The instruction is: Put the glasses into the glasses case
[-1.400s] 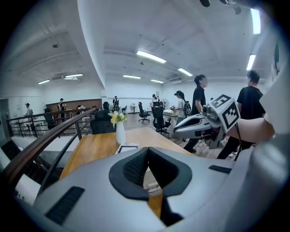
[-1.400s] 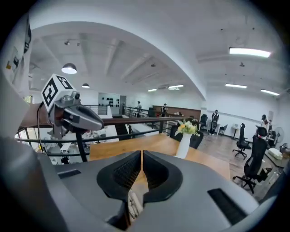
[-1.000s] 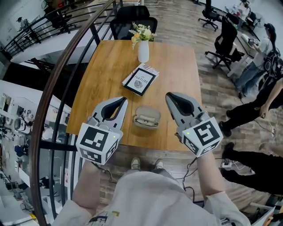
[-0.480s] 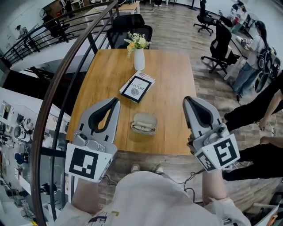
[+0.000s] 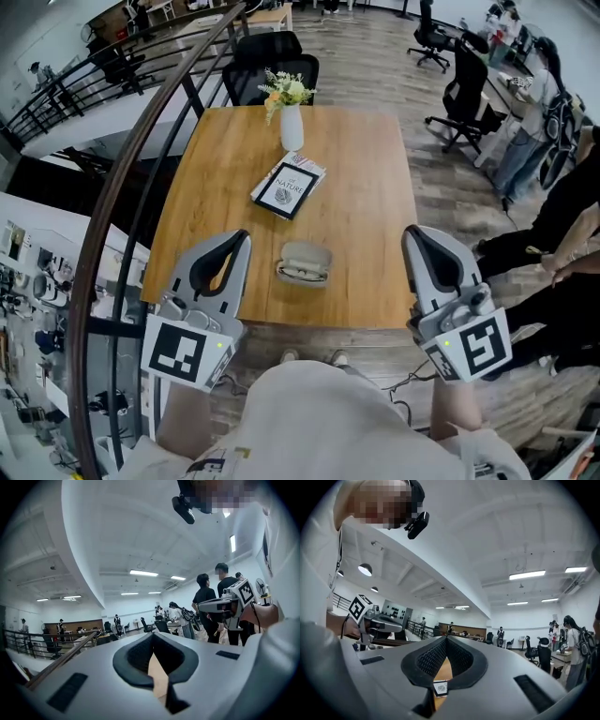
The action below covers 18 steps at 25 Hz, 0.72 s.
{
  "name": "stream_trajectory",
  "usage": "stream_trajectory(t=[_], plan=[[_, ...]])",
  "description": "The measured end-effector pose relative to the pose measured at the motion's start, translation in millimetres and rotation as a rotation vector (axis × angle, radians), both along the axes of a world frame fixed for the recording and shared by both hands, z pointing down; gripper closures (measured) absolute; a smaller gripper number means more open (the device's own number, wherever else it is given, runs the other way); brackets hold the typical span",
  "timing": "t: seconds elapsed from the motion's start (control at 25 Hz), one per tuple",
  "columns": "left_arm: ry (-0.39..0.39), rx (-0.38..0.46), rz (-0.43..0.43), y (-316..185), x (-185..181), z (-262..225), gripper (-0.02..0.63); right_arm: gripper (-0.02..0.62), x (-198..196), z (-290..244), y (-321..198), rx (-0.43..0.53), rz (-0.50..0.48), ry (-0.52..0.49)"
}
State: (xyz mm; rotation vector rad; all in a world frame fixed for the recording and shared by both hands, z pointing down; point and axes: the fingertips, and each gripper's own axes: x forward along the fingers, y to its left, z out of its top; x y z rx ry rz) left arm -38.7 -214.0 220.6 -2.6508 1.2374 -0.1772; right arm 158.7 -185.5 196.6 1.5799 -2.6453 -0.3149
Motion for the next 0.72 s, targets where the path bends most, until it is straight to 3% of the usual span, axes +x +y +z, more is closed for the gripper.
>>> stream_trajectory(t=[0.28, 0.72], plan=[[-0.013, -0.049, -0.009, 2.2, 0.3, 19.5, 0.589, 0.571, 1.2, 22.5, 1.0, -0.058, 0.001, -0.004], [-0.019, -0.065, -0.009, -1.9, 3.7, 23.3, 0.589, 0.571, -5.9, 22.1, -6.6, -0.062, -0.018, 0.004]])
